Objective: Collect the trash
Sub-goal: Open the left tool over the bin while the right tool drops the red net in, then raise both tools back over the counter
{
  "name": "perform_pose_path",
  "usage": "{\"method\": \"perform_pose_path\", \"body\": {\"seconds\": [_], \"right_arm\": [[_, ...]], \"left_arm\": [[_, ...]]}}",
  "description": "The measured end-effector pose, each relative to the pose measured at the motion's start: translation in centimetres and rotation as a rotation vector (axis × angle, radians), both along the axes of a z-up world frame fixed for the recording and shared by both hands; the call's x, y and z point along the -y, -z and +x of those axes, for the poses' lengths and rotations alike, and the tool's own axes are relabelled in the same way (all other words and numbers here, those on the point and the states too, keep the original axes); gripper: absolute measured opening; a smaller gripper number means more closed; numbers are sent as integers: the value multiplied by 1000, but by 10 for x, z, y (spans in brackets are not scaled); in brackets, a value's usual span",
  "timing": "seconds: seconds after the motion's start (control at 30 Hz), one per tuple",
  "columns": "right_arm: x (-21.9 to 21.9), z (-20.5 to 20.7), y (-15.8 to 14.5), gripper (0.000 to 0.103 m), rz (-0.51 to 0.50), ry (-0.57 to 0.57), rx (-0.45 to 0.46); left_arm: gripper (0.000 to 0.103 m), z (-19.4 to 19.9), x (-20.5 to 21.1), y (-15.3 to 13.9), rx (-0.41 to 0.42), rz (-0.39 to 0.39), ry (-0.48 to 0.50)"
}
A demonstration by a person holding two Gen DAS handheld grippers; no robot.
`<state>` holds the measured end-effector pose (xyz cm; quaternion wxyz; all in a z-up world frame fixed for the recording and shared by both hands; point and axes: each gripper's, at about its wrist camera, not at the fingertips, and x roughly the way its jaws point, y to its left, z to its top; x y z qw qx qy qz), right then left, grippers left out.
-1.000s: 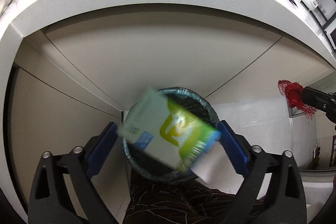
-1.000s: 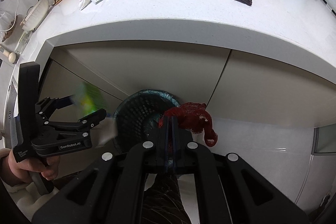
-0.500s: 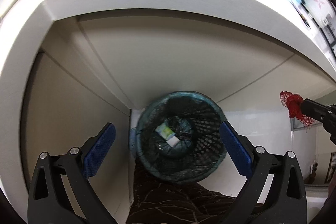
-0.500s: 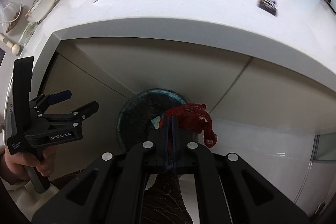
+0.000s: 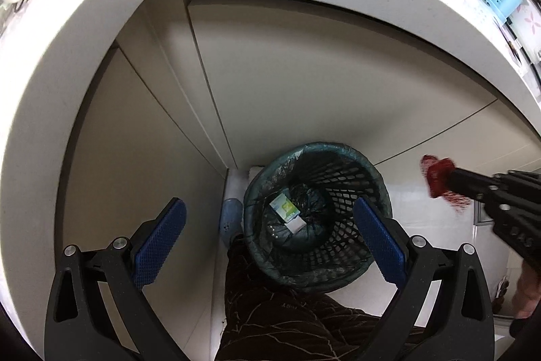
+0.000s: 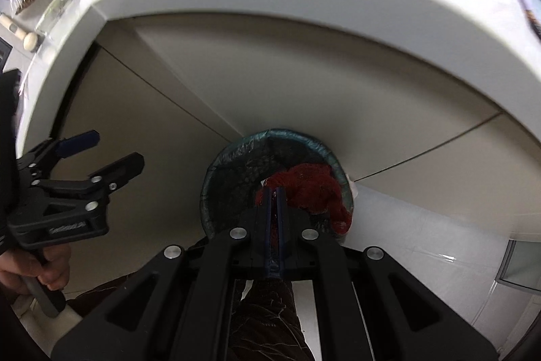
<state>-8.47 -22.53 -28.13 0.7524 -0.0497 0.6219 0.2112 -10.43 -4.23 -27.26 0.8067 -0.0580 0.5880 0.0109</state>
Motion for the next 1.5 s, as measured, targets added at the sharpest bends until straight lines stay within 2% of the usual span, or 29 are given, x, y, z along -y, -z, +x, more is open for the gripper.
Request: {"method": "perform_pose_path", "body": {"seconds": [0.2,0.33,0.47,0.6,0.8,0.9,0.93,1.0,1.07,1.1,1.17,1.23,1.5], "right_arm": [[-15,6,20,2,-14,-26,-40],[-14,8,24,6,-5,-14,-55],[-12,10,25,18,-14,7,-58],[-11,11,24,24,-11,19,-58],[-10,15,23,42,-5,32,-57],[-11,16,23,54,0,38,-56],[-11,16,22,61,-3,39,-54],[-9,15,19,66,0,42,-47],[-5,15,11,78,-5,47,-35],[-2,16,6,79,-5,53,-24],[3,17,-2,89,-5,67,-7],[13,17,-15,94,-9,93,10],[52,14,-69,95,-29,203,108]], "left_arm": [[97,0,-5,7,-15,-21,-9],[97,2,-7,7,-14,-18,-6],[97,4,-9,8,-21,-18,-10],[97,4,-9,9,-17,-20,-9],[97,5,-8,8,-19,-18,-8],[97,6,-8,7,-20,-15,-8],[97,6,-7,7,-20,-15,-8],[97,6,-7,6,-18,-11,-6],[97,7,-6,2,-14,-13,-5],[97,7,-6,-1,-13,-12,-5],[97,8,-4,-8,-7,-15,-2],[97,8,-3,-18,4,-18,1],[97,13,7,-65,47,-37,29]]}}
